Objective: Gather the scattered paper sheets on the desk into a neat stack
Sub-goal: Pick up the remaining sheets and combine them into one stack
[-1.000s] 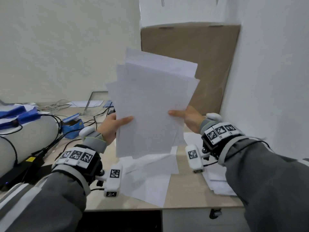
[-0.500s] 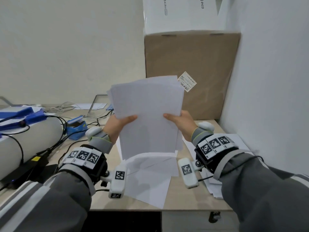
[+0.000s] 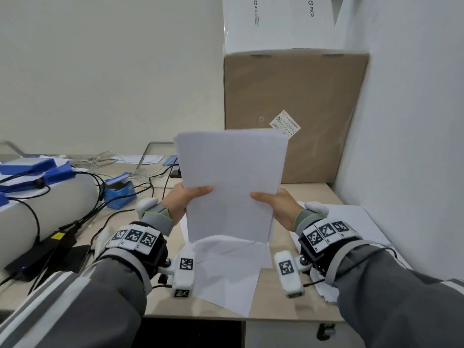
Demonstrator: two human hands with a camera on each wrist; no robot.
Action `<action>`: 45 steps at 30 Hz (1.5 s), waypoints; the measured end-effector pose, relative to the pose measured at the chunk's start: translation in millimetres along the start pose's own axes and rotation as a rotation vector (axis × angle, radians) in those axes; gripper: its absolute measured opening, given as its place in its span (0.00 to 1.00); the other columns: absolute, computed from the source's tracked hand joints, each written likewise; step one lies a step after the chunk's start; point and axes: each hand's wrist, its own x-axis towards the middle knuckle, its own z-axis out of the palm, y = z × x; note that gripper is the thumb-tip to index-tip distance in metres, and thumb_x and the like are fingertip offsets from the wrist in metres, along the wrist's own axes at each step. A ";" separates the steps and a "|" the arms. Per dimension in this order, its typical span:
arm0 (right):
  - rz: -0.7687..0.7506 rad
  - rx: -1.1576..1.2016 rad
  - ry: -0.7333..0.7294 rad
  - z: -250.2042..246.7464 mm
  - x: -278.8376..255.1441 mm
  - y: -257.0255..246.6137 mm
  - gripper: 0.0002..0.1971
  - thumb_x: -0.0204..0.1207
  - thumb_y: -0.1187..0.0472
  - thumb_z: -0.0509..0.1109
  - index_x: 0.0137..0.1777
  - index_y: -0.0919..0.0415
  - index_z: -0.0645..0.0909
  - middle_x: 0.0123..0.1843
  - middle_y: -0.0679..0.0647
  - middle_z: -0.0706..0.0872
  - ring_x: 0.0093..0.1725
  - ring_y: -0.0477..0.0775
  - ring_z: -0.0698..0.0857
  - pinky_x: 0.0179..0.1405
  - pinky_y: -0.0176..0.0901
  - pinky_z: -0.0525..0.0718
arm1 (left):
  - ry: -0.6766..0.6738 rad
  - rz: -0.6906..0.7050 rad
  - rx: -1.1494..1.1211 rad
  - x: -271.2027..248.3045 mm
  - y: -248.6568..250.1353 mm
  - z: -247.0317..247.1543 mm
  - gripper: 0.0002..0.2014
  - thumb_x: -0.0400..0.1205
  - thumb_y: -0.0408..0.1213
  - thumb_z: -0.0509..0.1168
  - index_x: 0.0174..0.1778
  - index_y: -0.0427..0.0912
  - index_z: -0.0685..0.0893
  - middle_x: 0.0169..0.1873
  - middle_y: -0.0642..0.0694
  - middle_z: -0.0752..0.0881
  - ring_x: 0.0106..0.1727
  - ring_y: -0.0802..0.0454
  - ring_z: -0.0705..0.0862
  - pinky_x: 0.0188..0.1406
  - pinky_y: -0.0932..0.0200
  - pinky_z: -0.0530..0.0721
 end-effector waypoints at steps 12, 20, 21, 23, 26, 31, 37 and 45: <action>0.195 -0.097 0.021 3.6 -3.7 29.3 0.22 0.71 0.76 0.72 0.66 0.70 0.81 0.61 0.64 0.87 0.57 0.64 0.86 0.56 0.52 0.85 | 0.019 -0.082 -0.002 -16.5 -43.1 -5.1 0.29 0.57 0.40 0.82 0.56 0.44 0.87 0.58 0.41 0.89 0.58 0.44 0.88 0.57 0.46 0.85; 0.342 -0.229 0.073 10.5 -8.5 48.2 0.22 0.70 0.73 0.74 0.66 0.69 0.80 0.63 0.62 0.86 0.61 0.64 0.85 0.63 0.58 0.83 | -0.005 -0.163 0.024 -26.5 -61.5 -8.3 0.41 0.49 0.49 0.86 0.60 0.43 0.86 0.59 0.42 0.89 0.60 0.42 0.88 0.57 0.47 0.85; 0.337 -0.186 0.087 11.4 -9.6 47.0 0.22 0.70 0.73 0.74 0.66 0.70 0.80 0.63 0.63 0.86 0.62 0.65 0.85 0.64 0.59 0.82 | 0.008 -0.162 0.024 -25.1 -58.4 -7.8 0.41 0.48 0.49 0.86 0.59 0.42 0.86 0.58 0.41 0.89 0.59 0.42 0.88 0.56 0.47 0.85; 0.362 -0.141 0.085 10.6 -12.2 44.9 0.21 0.71 0.71 0.75 0.64 0.69 0.81 0.63 0.64 0.87 0.61 0.65 0.86 0.64 0.58 0.82 | 0.036 -0.161 0.033 -24.6 -56.2 -10.9 0.41 0.48 0.49 0.86 0.58 0.43 0.87 0.57 0.42 0.90 0.57 0.43 0.89 0.54 0.48 0.86; 0.451 -0.180 0.030 8.3 -16.9 45.6 0.17 0.70 0.70 0.75 0.60 0.64 0.83 0.60 0.61 0.87 0.61 0.63 0.85 0.61 0.55 0.83 | 0.018 -0.218 0.081 -32.6 -64.0 -14.6 0.38 0.51 0.45 0.84 0.60 0.45 0.85 0.56 0.45 0.90 0.56 0.47 0.89 0.51 0.52 0.87; 0.345 -0.191 0.126 2.2 -8.6 58.6 0.32 0.58 0.67 0.79 0.66 0.67 0.80 0.63 0.61 0.86 0.62 0.66 0.85 0.68 0.63 0.79 | 0.062 -0.274 0.057 -31.9 -68.1 -2.0 0.36 0.55 0.39 0.83 0.61 0.38 0.85 0.58 0.39 0.89 0.58 0.40 0.88 0.55 0.47 0.86; 0.153 -0.243 0.294 -14.9 -29.7 20.2 0.19 0.75 0.71 0.71 0.66 0.68 0.79 0.56 0.59 0.85 0.54 0.59 0.84 0.57 0.48 0.82 | 0.069 -0.272 0.048 -18.1 -34.1 37.5 0.24 0.65 0.33 0.76 0.58 0.36 0.85 0.56 0.38 0.89 0.48 0.45 0.90 0.44 0.55 0.89; 0.240 -0.386 0.465 -101.4 -69.7 -21.0 0.19 0.74 0.74 0.69 0.66 0.70 0.76 0.59 0.64 0.84 0.58 0.67 0.84 0.61 0.59 0.83 | -0.222 -0.398 0.218 -16.1 -48.2 131.7 0.15 0.82 0.25 0.63 0.63 0.41 0.77 0.53 0.43 0.85 0.51 0.43 0.84 0.44 0.50 0.87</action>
